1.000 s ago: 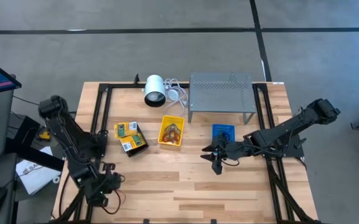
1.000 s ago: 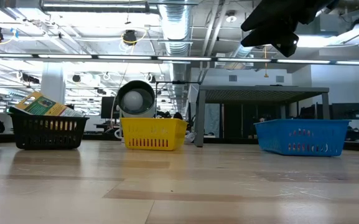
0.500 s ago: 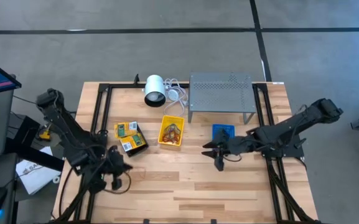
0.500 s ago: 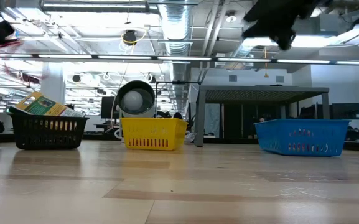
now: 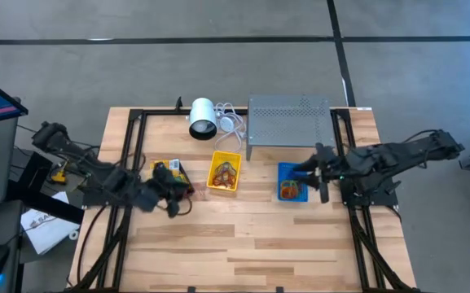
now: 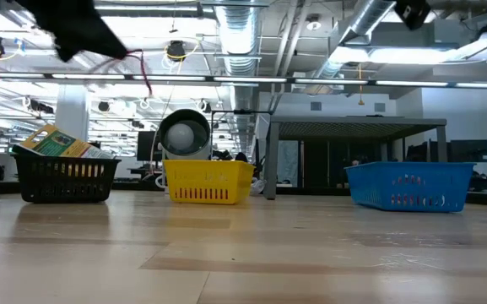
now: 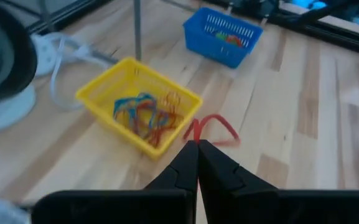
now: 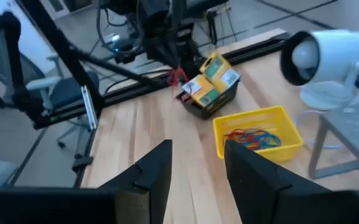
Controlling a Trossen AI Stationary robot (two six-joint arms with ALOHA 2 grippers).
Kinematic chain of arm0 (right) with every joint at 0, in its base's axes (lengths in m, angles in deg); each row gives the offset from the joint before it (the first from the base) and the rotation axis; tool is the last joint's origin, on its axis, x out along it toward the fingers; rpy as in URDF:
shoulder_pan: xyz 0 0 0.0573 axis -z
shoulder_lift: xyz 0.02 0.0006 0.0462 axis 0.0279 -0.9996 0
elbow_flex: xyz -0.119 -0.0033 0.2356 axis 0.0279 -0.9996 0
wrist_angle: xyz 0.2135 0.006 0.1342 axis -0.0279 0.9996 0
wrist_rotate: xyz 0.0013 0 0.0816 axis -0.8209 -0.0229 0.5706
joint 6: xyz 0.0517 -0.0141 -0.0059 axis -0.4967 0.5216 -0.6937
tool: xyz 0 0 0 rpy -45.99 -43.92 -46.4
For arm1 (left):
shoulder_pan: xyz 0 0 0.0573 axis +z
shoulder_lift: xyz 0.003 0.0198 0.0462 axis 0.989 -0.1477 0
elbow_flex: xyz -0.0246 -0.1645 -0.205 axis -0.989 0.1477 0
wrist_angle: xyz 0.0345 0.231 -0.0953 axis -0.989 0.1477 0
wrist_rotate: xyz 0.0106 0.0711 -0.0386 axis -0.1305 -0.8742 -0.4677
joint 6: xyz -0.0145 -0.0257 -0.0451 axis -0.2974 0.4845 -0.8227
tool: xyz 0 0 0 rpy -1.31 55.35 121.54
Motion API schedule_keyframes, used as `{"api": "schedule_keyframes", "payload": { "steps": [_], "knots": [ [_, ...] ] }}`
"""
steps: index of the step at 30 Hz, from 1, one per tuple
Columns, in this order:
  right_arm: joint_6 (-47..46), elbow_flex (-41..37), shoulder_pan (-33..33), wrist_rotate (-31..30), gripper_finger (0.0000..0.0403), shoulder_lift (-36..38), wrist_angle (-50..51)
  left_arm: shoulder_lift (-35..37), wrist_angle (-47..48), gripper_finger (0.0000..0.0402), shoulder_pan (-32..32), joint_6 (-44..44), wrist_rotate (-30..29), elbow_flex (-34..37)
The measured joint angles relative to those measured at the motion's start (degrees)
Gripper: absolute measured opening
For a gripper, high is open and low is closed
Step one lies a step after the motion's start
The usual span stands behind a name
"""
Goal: Pick & Place Office Desk Supplies
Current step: Put the red rubber band into the yellow basket
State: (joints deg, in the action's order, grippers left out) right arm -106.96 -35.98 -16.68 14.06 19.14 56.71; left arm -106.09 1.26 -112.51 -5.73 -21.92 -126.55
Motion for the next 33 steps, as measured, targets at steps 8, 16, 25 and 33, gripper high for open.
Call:
{"api": "schedule_keyframes", "payload": {
  "steps": [8, 16, 25, 33],
  "knots": [
    [0.0, 0.0, 2.9, 0.1, 0.0143, 3.6, 2.1, -0.1, -24.4, 0.0, 20.3, 21.0, 22.3, 6.9],
    [-1.6, 0.0, 3.1, 0.3, 0.0143, 3.4, 1.9, -0.1, -27.9, 0.0, 35.8, 26.3, 38.2, 9.7],
    [-1.7, 0.0, 3.7, 0.3, 0.0143, -1.3, -0.8, -7.2, -34.7, 0.0, 43.9, 28.3, 50.2, 9.7],
    [-1.5, 0.0, 5.4, 0.3, 0.0143, -3.1, -0.6, -16.4, -41.0, 0.0, 45.0, 27.6, 54.0, 9.6]
  ]
}}
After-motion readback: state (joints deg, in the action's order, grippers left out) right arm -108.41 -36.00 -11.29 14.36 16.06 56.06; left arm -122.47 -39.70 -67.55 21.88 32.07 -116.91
